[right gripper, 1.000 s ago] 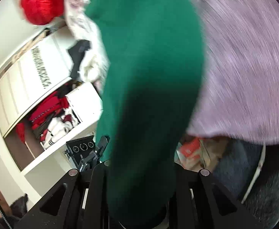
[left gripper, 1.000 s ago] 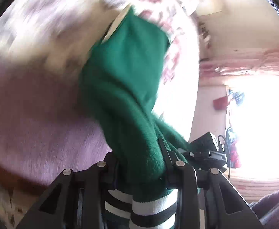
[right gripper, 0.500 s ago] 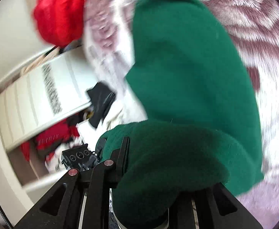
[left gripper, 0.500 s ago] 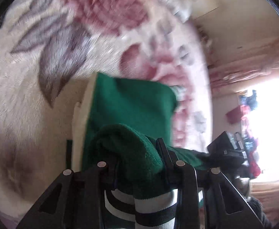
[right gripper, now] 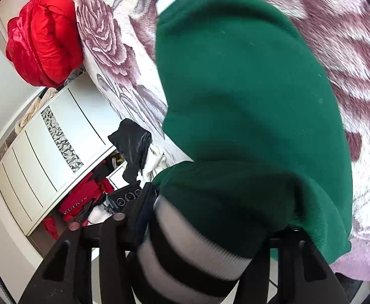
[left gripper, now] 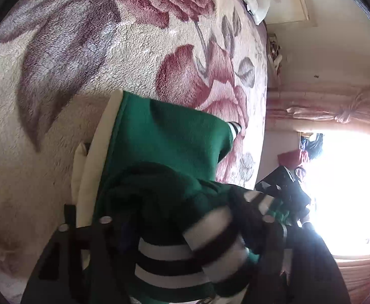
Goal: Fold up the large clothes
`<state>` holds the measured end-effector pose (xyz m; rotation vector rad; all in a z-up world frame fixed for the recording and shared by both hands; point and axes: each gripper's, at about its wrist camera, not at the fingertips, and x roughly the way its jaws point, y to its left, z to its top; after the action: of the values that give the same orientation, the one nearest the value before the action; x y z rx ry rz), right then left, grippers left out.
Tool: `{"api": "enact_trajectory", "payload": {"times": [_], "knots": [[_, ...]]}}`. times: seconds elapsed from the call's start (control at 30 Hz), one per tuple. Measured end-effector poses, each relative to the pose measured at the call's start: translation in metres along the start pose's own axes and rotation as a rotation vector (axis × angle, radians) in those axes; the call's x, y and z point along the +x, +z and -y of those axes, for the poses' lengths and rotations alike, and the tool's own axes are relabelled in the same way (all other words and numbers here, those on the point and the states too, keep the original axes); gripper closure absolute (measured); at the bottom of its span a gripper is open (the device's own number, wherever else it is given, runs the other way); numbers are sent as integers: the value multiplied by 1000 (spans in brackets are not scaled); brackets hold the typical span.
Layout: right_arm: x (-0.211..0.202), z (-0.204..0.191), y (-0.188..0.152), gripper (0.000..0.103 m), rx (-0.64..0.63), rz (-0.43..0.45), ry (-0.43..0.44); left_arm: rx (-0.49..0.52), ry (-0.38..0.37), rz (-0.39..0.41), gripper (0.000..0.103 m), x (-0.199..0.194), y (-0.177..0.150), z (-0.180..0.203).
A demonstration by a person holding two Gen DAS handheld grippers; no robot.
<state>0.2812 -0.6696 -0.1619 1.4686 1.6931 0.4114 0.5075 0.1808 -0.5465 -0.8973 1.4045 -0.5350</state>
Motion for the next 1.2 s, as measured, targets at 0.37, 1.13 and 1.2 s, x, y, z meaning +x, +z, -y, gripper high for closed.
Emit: {"api": "enact_trajectory", "payload": {"times": [0.37, 1.13, 1.2], "knots": [[-56, -47, -2, 20, -232, 111, 176, 24, 77, 151, 10, -12, 16, 30], [8, 37, 64, 9, -679, -93, -211, -36, 646, 353, 8, 19, -86, -39], [-4, 45, 62, 50, -626, -32, -162, -24, 688, 354, 8, 16, -86, -34]]}}
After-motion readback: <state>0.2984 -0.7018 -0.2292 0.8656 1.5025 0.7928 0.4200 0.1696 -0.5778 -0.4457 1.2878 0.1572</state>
